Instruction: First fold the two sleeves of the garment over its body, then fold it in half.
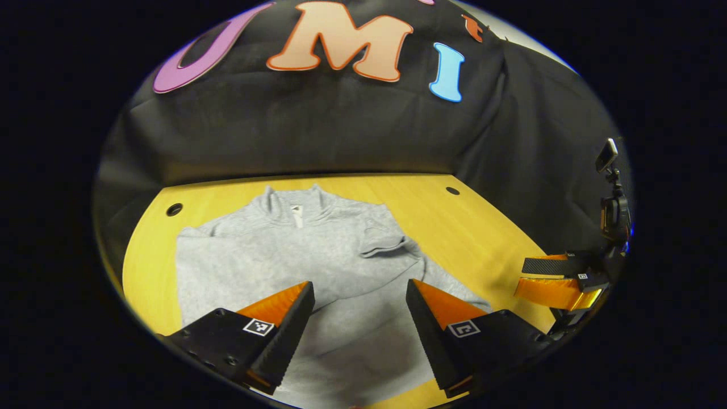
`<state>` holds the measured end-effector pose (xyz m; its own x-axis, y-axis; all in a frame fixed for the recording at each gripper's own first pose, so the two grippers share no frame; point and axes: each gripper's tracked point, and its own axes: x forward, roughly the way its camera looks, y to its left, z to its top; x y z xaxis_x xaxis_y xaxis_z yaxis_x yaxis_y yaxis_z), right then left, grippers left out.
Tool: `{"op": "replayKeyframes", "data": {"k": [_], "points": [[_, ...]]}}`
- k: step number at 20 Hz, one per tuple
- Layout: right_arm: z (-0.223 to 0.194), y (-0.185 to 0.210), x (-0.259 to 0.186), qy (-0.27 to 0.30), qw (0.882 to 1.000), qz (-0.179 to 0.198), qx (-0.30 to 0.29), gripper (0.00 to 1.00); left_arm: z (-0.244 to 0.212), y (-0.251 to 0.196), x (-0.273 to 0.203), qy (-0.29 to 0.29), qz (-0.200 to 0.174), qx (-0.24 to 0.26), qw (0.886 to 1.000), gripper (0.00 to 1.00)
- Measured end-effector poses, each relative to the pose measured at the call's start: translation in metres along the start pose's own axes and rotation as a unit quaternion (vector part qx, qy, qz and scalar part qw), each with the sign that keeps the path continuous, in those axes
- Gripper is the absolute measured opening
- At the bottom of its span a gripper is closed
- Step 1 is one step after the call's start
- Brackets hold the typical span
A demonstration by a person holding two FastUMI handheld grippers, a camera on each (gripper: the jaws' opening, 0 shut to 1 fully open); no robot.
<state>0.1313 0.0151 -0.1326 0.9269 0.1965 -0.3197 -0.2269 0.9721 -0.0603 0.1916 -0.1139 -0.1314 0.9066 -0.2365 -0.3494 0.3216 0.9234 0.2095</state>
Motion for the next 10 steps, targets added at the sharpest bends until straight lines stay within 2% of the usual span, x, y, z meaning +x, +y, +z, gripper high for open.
{"op": "replayKeyframes", "data": {"k": [5, 7, 8, 10], "points": [[-0.033, -0.007, 0.009, 0.032, 0.999, -0.008, -0.025, 0.99, -0.043, 0.069, -0.051, 0.02, 0.067, -0.04, 0.997, 0.95], [-0.048, -0.007, 0.012, 0.049, 0.998, -0.011, -0.032, 0.97, -0.062, 0.088, -0.072, 0.026, 0.087, -0.043, 0.995, 0.95], [-0.056, -0.007, 0.012, 0.056, 0.998, -0.011, -0.032, 0.97, -0.073, 0.095, -0.082, 0.032, 0.098, -0.046, 0.994, 0.98], [-0.07, -0.007, 0.014, 0.069, 0.997, -0.015, -0.038, 0.99, -0.092, 0.101, -0.099, 0.042, 0.109, -0.052, 0.992, 0.95]]}}
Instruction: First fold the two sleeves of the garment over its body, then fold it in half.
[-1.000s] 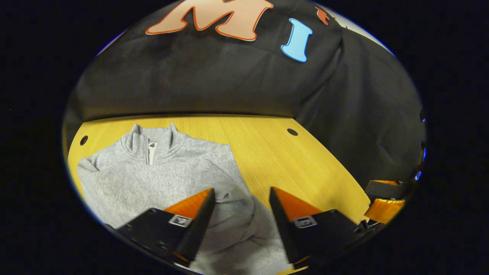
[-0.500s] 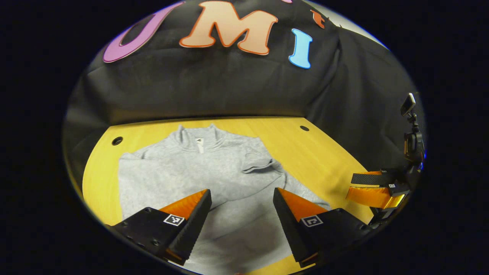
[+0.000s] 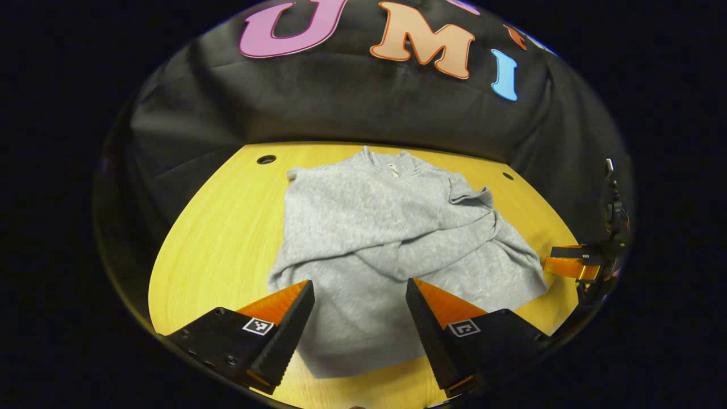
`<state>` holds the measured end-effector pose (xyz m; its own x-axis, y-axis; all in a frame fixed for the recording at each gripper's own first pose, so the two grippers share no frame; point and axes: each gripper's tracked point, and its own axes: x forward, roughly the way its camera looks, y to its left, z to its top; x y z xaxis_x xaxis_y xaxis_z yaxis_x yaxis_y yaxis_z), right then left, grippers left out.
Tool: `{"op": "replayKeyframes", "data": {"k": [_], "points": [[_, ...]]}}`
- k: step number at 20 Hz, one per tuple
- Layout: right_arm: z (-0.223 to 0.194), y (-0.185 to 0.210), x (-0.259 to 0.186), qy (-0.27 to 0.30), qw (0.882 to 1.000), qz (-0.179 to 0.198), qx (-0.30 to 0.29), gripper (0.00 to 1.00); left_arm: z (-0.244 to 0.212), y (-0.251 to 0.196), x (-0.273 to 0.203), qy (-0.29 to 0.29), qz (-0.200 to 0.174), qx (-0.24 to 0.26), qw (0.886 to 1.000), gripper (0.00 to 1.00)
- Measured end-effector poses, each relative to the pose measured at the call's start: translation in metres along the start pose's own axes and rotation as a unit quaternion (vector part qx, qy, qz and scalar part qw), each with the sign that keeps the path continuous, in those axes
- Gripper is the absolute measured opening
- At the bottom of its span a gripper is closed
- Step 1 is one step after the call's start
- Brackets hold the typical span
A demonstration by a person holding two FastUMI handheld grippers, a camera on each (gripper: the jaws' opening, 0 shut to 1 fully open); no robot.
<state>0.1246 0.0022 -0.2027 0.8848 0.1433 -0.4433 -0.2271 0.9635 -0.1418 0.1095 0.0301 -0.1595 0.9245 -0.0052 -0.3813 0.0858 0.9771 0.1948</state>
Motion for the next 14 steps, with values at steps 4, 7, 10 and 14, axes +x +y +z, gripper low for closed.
{"op": "replayKeyframes", "data": {"k": [4, 7, 10, 14], "points": [[-0.019, -0.001, 0.007, 0.019, 1.0, -0.004, 0.004, 0.99, -0.043, 0.012, -0.021, 0.027, 0.02, -0.011, 0.999, 0.95], [-0.026, -0.001, 0.008, 0.025, 1.0, -0.009, 0.0, 0.97, -0.068, 0.012, -0.027, 0.047, 0.025, -0.022, 0.998, 0.95], [-0.031, 0.001, 0.011, 0.033, 0.999, -0.014, 0.001, 0.99, -0.079, 0.01, -0.027, 0.054, 0.026, -0.025, 0.998, 0.95], [-0.036, 0.003, 0.013, 0.04, 0.999, -0.023, -0.009, 0.97, -0.082, 0.005, -0.018, 0.056, 0.034, -0.025, 0.998, 0.95]]}}
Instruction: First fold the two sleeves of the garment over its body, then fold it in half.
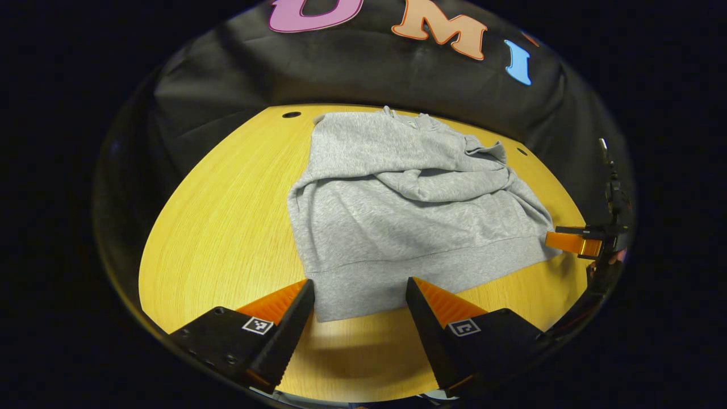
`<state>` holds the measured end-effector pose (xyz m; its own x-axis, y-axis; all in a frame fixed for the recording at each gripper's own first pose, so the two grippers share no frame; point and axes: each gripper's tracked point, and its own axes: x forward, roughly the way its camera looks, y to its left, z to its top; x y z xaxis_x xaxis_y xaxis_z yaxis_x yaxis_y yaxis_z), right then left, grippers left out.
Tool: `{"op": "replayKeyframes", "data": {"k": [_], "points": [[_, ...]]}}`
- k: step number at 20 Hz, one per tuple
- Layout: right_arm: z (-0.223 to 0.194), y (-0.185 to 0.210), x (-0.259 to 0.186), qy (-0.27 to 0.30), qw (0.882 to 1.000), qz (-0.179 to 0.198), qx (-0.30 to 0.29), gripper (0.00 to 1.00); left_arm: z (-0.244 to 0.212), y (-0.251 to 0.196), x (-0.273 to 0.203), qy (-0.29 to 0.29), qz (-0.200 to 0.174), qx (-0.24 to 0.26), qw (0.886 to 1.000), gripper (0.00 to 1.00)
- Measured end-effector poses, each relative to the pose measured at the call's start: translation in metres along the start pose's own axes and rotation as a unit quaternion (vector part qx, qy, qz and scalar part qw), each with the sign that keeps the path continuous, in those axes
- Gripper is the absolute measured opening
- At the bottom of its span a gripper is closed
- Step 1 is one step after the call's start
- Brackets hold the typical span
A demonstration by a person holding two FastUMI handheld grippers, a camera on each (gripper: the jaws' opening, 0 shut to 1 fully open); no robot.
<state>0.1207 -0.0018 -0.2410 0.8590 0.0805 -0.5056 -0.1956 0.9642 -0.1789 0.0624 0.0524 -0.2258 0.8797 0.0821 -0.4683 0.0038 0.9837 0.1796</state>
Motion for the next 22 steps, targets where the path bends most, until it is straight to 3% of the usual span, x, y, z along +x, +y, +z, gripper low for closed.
{"op": "replayKeyframes", "data": {"k": [1, 5, 10, 11, 13, 14, 15, 16, 17, 18, 19, 21, 22], "points": [[0.0, 0.0, 0.001, 0.0, 1.0, -0.005, -0.007, 0.98, 0.0, -0.001, 0.002, 0.001, 0.002, 0.0, 1.0, 0.99], [-0.004, 0.0, 0.005, 0.0, 0.999, -0.017, -0.032, 0.99, -0.003, 0.005, 0.005, 0.002, 0.023, 0.001, 1.0, 0.92], [-0.003, 0.004, 0.007, -0.005, 0.999, -0.003, -0.039, 0.94, -0.002, 0.004, 0.006, 0.001, 0.021, 0.009, 1.0, 0.91], [-0.001, 0.005, 0.007, -0.005, 0.999, 0.0, -0.039, 0.94, 0.0, 0.0, 0.008, 0.0, 0.017, 0.014, 1.0, 0.82], [0.0, 0.011, 0.01, -0.004, 0.999, 0.01, -0.037, 0.78, 0.002, -0.004, 0.012, 0.0, 0.008, 0.015, 1.0, 0.7], [0.0, 0.014, 0.01, -0.004, 0.999, 0.017, -0.034, 0.65, 0.004, -0.007, 0.014, -0.003, 0.003, 0.011, 1.0, 0.65], [0.0, 0.018, 0.011, -0.004, 0.999, 0.022, -0.029, 0.58, 0.006, -0.01, 0.015, -0.004, -0.001, 0.007, 1.0, 0.47], [0.001, 0.021, 0.012, -0.005, 0.999, 0.028, -0.022, 0.48, 0.008, -0.013, 0.017, -0.008, -0.008, 0.003, 1.0, 0.4], [0.001, 0.023, 0.011, -0.004, 1.0, 0.027, -0.015, 0.39, 0.012, -0.017, 0.019, -0.012, -0.013, -0.008, 1.0, 0.23], [0.001, 0.024, 0.013, -0.003, 1.0, 0.026, -0.016, 0.29, 0.012, -0.017, 0.022, -0.013, -0.016, -0.014, 1.0, 0.13], [0.001, 0.026, 0.014, 0.0, 0.999, 0.028, -0.019, 0.29, 0.012, -0.018, 0.023, -0.01, -0.016, -0.014, 1.0, 0.03], [0.001, 0.027, 0.012, 0.008, 0.999, 0.022, -0.021, 0.17, 0.013, -0.018, 0.022, -0.005, -0.019, -0.011, 1.0, 0.03], [0.001, 0.027, 0.012, 0.011, 0.999, 0.021, -0.027, 0.16, 0.012, -0.018, 0.023, -0.004, -0.02, -0.011, 1.0, 0.01]]}}
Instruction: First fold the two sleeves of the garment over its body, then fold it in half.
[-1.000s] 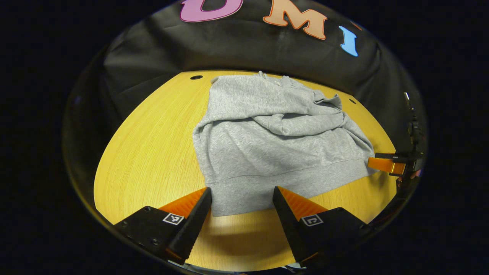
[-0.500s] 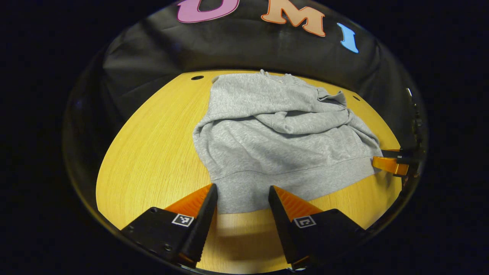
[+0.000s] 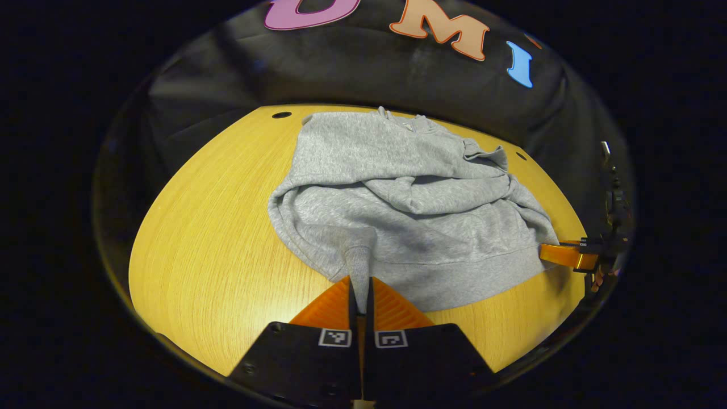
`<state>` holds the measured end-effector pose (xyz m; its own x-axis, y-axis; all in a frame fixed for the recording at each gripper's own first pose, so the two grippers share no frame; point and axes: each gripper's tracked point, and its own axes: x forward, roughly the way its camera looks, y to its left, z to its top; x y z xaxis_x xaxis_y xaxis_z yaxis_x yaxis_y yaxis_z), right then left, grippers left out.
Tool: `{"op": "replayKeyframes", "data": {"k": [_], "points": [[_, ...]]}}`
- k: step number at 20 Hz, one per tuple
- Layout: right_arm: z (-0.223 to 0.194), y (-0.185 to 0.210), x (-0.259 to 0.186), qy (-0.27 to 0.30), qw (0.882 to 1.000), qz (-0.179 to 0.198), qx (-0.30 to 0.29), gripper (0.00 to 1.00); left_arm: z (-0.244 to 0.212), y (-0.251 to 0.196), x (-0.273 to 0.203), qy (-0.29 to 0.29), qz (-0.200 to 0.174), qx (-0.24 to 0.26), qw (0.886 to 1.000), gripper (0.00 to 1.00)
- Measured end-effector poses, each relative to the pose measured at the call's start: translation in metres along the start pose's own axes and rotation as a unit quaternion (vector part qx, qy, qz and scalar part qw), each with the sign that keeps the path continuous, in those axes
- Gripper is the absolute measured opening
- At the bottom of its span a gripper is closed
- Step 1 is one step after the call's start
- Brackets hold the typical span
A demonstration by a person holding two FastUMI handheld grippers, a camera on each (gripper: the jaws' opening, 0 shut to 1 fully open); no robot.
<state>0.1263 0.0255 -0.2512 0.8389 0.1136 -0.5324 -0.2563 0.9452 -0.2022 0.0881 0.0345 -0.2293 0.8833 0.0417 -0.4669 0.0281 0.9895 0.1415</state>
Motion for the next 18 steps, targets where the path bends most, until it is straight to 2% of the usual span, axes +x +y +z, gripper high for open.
{"op": "replayKeyframes", "data": {"k": [3, 4, 8, 11, 18], "points": [[0.001, 0.003, -0.003, 0.001, 1.0, 0.0, -0.003, 0.17, 0.001, 0.0, 0.0, -0.004, -0.007, 0.004, 1.0, 0.0], [0.0, 0.004, -0.001, 0.003, 1.0, 0.001, -0.007, 0.05, 0.0, 0.0, 0.0, -0.003, -0.008, 0.005, 1.0, 0.0], [0.007, 0.006, -0.003, -0.003, 1.0, 0.0, -0.01, 0.05, 0.002, -0.001, 0.001, 0.001, -0.001, 0.004, 1.0, 0.0], [0.029, 0.013, -0.014, -0.027, 1.0, 0.013, 0.002, 0.05, 0.008, -0.004, -0.002, 0.009, 0.0, -0.019, 1.0, 0.0], [0.087, 0.02, -0.029, -0.076, 0.996, 0.038, 0.006, 0.05, 0.067, -0.004, -0.021, -0.058, -0.011, -0.054, 0.997, 0.0]]}}
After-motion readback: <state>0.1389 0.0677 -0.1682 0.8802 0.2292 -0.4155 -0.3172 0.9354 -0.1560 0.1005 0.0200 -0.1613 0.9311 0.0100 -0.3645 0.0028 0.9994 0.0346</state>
